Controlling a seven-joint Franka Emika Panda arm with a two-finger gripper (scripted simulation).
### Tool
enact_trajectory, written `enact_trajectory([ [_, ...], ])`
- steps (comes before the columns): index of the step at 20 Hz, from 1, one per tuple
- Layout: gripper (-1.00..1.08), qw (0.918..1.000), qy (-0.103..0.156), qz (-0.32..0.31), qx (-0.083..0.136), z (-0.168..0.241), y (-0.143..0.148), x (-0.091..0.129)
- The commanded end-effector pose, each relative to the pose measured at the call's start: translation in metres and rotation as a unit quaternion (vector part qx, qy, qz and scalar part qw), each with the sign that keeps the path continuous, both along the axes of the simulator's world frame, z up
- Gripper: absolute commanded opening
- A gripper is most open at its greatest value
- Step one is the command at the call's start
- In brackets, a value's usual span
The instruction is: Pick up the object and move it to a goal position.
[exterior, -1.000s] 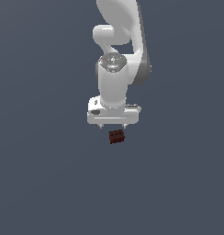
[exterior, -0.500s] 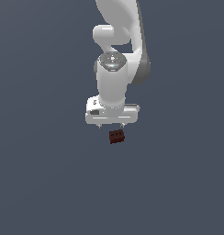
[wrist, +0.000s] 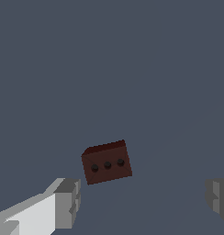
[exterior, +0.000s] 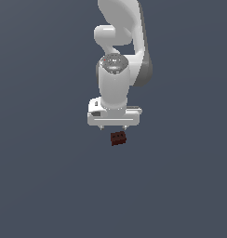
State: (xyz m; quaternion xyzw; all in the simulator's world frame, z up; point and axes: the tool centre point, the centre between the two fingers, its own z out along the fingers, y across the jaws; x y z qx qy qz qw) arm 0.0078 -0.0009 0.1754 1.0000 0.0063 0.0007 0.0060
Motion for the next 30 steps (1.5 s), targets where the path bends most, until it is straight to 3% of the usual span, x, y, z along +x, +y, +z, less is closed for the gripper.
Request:
enact_trajectory([
  [1, 1.0, 0.9999, 0.0, -0.015, 0.001, -0.002, 0.001, -0.001],
  [9, 1.0, 0.9958, 0.001, -0.091, 0.004, -0.015, 0.006, -0.003],
  [15, 1.0, 0.9853, 0.001, -0.171, 0.007, -0.027, 0.01, -0.007],
  [22, 1.0, 0.9645, 0.002, -0.264, 0.009, -0.042, 0.015, -0.011],
  [30, 1.0, 0.9299, 0.002, -0.368, 0.009, -0.058, 0.019, -0.016],
])
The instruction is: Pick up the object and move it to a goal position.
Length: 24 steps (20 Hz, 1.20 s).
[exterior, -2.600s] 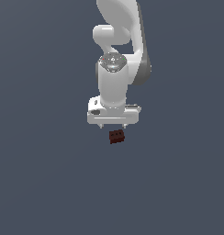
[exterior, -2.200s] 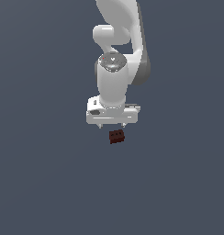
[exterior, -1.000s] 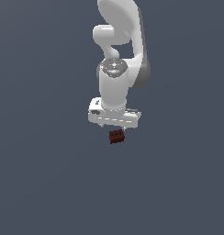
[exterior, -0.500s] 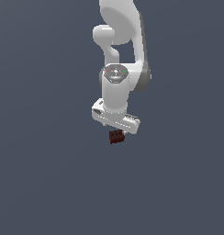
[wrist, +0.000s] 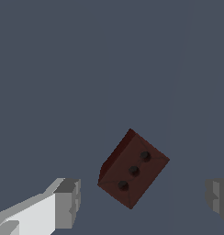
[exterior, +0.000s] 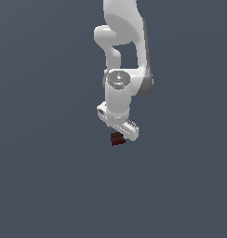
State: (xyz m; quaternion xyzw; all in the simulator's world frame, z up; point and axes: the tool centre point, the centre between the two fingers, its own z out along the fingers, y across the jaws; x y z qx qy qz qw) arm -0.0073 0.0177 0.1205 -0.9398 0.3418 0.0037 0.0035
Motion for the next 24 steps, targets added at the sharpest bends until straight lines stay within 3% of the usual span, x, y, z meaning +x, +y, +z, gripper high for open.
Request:
enact_trajectory([
  [1, 1.0, 0.9994, 0.0, -0.035, 0.0, -0.005, 0.001, -0.002],
  [9, 1.0, 0.9895, 0.001, -0.145, -0.001, -0.02, 0.004, -0.007],
  [24, 1.0, 0.9541, 0.0, -0.299, -0.004, -0.041, 0.007, -0.016],
])
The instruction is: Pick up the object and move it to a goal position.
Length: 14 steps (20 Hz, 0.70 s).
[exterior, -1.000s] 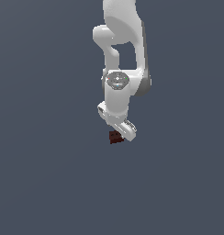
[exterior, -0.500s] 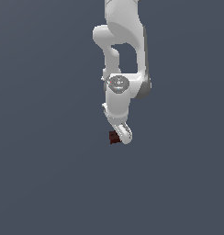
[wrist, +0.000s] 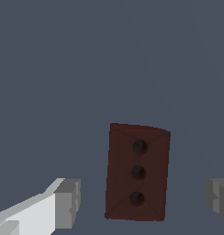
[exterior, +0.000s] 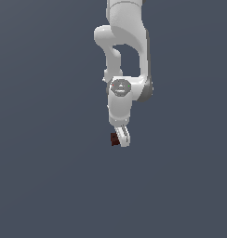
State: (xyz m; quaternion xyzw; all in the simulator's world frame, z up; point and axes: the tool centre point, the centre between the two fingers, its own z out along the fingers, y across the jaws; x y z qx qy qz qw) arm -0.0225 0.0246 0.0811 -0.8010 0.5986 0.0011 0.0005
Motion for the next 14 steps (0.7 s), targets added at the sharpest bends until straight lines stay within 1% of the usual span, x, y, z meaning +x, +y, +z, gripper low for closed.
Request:
enact_trajectory([
  [1, 1.0, 0.9999, 0.0, -0.016, -0.001, -0.002, 0.0, -0.001],
  [6, 1.0, 0.9995, -0.001, -0.032, -0.001, -0.004, 0.0, -0.002],
  [14, 1.0, 0.9995, 0.0, -0.032, -0.001, -0.012, 0.0, -0.002],
])
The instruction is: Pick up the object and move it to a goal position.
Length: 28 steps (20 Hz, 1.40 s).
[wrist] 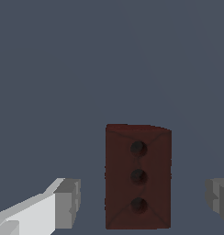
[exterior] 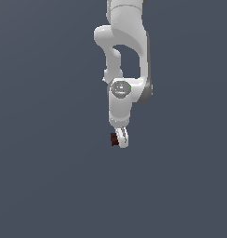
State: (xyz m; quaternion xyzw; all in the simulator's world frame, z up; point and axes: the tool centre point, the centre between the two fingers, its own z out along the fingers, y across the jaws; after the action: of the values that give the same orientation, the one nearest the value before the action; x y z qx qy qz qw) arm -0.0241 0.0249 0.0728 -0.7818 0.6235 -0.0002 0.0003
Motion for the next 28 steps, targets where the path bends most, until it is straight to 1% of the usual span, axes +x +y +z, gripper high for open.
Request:
enact_trajectory([
  [1, 1.0, 1.0, 0.0, -0.001, 0.0, -0.007, 0.0, -0.001],
  [8, 1.0, 1.0, 0.0, -0.002, 0.0, -0.039, 0.0, -0.001],
  [13, 1.0, 1.0, 0.0, -0.002, 0.0, -0.046, 0.0, -0.001],
  [14, -1.0, 1.0, 0.0, -0.002, 0.0, -0.046, 0.0, -0.001],
  [28, -1.0, 1.0, 0.0, -0.002, 0.0, -0.042, 0.002, 0.002],
])
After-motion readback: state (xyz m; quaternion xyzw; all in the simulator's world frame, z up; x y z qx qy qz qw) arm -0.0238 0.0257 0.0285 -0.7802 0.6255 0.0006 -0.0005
